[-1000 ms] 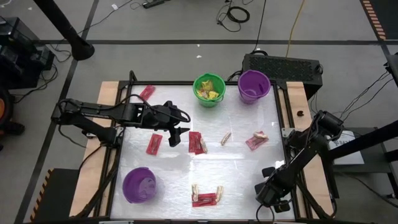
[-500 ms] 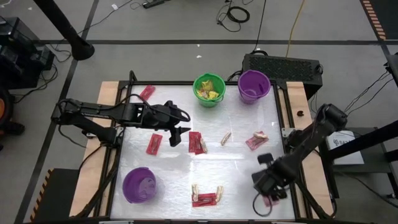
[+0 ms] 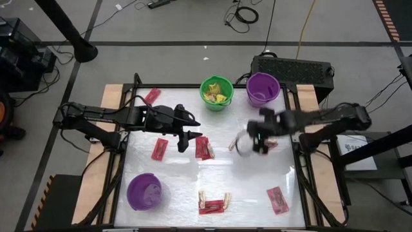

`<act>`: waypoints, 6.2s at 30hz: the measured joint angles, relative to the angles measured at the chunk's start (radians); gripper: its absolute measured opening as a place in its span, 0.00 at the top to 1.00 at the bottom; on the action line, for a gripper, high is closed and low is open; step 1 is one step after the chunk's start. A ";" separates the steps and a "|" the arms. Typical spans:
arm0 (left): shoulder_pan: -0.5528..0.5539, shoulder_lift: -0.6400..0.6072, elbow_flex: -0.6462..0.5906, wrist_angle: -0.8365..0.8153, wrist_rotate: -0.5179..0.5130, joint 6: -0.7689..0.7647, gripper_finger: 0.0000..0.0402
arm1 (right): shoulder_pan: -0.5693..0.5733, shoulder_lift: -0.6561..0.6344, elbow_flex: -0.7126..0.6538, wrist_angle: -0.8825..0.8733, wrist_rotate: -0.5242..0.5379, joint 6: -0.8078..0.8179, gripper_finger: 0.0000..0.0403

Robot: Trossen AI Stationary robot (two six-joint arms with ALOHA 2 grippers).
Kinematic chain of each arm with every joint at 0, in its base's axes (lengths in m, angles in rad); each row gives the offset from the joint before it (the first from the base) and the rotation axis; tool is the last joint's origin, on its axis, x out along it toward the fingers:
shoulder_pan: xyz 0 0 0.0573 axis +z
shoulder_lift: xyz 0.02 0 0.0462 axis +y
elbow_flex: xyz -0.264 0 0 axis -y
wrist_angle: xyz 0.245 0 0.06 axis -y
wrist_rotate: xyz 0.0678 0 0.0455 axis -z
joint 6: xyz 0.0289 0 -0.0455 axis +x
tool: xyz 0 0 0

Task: Sort candy by brand, put in halloween buckets
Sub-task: Put the light brown chocolate bar into the top violet bucket

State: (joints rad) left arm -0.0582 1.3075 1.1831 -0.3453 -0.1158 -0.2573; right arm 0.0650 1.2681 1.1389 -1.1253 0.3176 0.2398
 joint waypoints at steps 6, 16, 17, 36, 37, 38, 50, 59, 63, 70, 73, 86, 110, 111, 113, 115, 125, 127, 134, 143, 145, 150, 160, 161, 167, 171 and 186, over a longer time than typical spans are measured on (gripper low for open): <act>0.000 0.015 0.000 0.001 0.000 -0.054 0.47 | -0.353 -0.021 0.000 0.085 -0.002 -0.112 1.00; -0.003 0.063 0.000 -0.001 0.009 -0.132 0.47 | -0.771 0.033 0.000 0.171 -0.108 -0.161 1.00; -0.003 0.066 0.000 0.001 0.009 -0.143 0.47 | -0.789 0.042 0.000 0.176 -0.117 -0.169 1.00; -0.003 0.088 0.000 0.007 0.037 -0.208 0.47 | -0.872 0.127 0.010 0.173 -0.055 -0.226 0.80; -0.003 0.088 0.000 0.007 0.036 -0.206 0.47 | -0.871 0.127 0.021 0.172 -0.060 -0.228 0.78; -0.003 0.088 0.000 0.007 0.036 -0.204 0.47 | -0.870 0.126 0.035 0.170 -0.070 -0.229 0.76; -0.003 0.087 0.000 -0.009 0.035 -0.145 0.47 | -0.507 0.111 0.066 0.160 -0.560 -0.317 0.68; -0.003 0.087 0.000 -0.076 0.056 -0.044 0.47 | -0.180 0.112 -0.156 0.414 -0.345 -0.474 0.68; -0.003 0.087 0.000 -0.088 0.057 0.005 0.47 | -0.151 0.114 -0.219 0.520 -0.319 -0.455 0.69; -0.003 0.087 0.000 -0.091 0.059 0.038 0.47 | -0.153 0.117 -0.316 0.665 -0.320 -0.438 0.72; -0.001 0.087 0.000 -0.092 0.059 0.038 0.47 | -0.153 0.117 -0.373 0.759 -0.321 -0.442 0.73; -0.001 0.087 0.000 -0.087 0.059 0.030 0.47 | -0.233 0.197 -0.484 0.942 -0.315 -0.488 0.71; 0.000 0.087 0.000 -0.082 0.048 0.001 0.47 | -0.233 0.244 -0.482 0.860 -0.325 -0.380 0.84; 0.000 0.087 0.000 -0.082 0.048 0.003 0.47 | -0.234 0.240 -0.482 0.858 -0.325 -0.366 0.88; 0.000 0.087 0.000 -0.084 0.048 0.007 0.47 | -0.235 0.230 -0.482 0.857 -0.341 -0.341 0.96; 0.000 0.087 0.000 -0.085 0.048 0.008 0.47 | -0.234 0.219 -0.481 0.853 -0.362 -0.319 0.98; 0.000 0.063 0.000 -0.144 0.117 0.083 0.47 | -0.233 0.112 -0.240 0.545 -0.329 -0.189 0.99; 0.000 0.057 0.000 -0.141 0.152 0.110 0.47 | -0.233 0.097 -0.152 0.441 -0.248 -0.157 0.99; 0.033 0.016 -0.050 -0.141 0.217 0.184 0.47 | -0.286 0.076 0.123 0.202 0.098 -0.101 1.00; 0.242 -0.096 -0.123 -0.076 0.160 0.097 0.47 | -0.628 0.090 0.184 0.113 0.168 -0.067 1.00; 0.302 -0.112 -0.141 -0.083 0.138 0.078 0.47 | -0.711 0.102 0.184 0.138 0.118 -0.067 1.00; 0.431 -0.112 -0.162 -0.178 0.134 -0.006 0.47 | -0.821 0.126 0.185 0.226 -0.031 -0.114 1.00; 0.530 -0.089 -0.161 -0.437 0.059 -0.025 0.47 | -0.843 0.187 0.183 0.119 -0.033 -0.068 0.94; 0.529 -0.081 -0.161 -0.434 0.058 0.018 0.47 | -0.843 0.192 0.183 0.111 -0.034 -0.065 0.93; 0.529 -0.066 -0.160 -0.448 0.058 0.192 0.47 | -0.843 0.207 0.183 0.065 -0.031 0.064 0.85; 0.532 -0.065 -0.160 -0.451 0.055 0.281 0.47 | -0.843 0.205 0.183 0.087 -0.029 0.096 0.76; 0.538 -0.064 -0.385 -0.387 -0.056 0.289 0.47 | -0.627 0.111 0.183 0.306 -0.243 0.160 0.68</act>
State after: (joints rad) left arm 0.4801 1.2434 0.7983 -0.7327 -0.1718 0.0317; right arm -0.5619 1.3793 1.3220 -0.8191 0.0744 0.4001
